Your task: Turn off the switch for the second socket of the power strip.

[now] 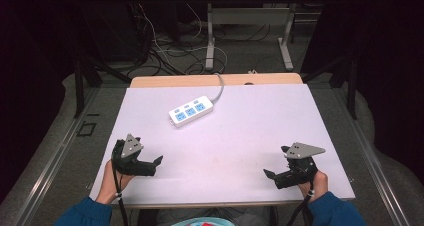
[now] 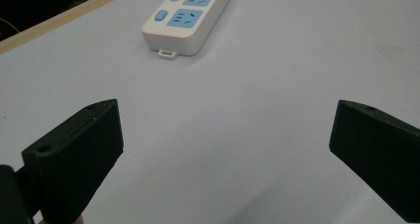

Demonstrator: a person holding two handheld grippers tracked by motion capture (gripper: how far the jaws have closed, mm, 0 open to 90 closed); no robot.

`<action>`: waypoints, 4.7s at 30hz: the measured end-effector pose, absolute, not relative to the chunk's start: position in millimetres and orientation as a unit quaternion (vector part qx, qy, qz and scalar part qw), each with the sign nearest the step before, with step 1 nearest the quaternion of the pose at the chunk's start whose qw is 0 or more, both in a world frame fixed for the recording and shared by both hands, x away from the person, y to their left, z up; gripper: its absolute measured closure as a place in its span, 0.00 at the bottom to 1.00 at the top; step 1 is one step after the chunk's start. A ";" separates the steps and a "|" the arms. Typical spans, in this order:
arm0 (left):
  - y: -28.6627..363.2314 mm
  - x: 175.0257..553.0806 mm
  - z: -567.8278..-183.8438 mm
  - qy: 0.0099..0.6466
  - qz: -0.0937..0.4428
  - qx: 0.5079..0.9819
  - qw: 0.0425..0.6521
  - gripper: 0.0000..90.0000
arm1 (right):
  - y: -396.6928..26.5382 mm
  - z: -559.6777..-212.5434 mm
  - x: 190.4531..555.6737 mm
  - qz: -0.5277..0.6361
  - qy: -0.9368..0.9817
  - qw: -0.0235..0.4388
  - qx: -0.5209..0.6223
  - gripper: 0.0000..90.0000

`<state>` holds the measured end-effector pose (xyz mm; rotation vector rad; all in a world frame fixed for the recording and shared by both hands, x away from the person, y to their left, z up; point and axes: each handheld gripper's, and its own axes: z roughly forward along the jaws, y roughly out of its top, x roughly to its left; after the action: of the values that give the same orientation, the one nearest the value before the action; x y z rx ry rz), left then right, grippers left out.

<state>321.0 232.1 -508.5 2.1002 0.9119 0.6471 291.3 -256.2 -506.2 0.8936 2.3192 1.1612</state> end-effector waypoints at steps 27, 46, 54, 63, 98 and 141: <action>204.8 359.6 -508.3 0.338 0.246 0.831 0.367 0.00 | -253.0 -507.0 293.2 0.407 0.831 0.199 0.321 0.02; 191.0 386.6 -506.6 0.326 0.242 0.836 0.368 0.00 | -252.8 -507.2 293.0 0.405 0.834 0.201 0.316 0.02; 189.0 400.6 -505.1 0.330 0.235 0.834 0.375 0.00 | -250.8 -507.4 292.7 0.403 0.834 0.203 0.317 0.02; 186.5 415.5 -506.1 0.334 0.228 0.836 0.370 0.00 | -251.2 -507.8 293.0 0.404 0.834 0.203 0.315 0.02; 183.2 470.5 -513.2 0.371 0.211 0.831 0.356 0.00 | -250.9 -509.2 294.0 0.396 0.839 0.195 0.317 0.03; 167.5 503.2 -505.9 0.388 0.219 0.821 0.356 0.00 | -248.4 -509.9 294.8 0.396 0.841 0.193 0.314 0.03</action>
<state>503.2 167.5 -505.9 2.1202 1.0030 0.5657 294.8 -248.4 -509.9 0.8817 2.3595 1.1095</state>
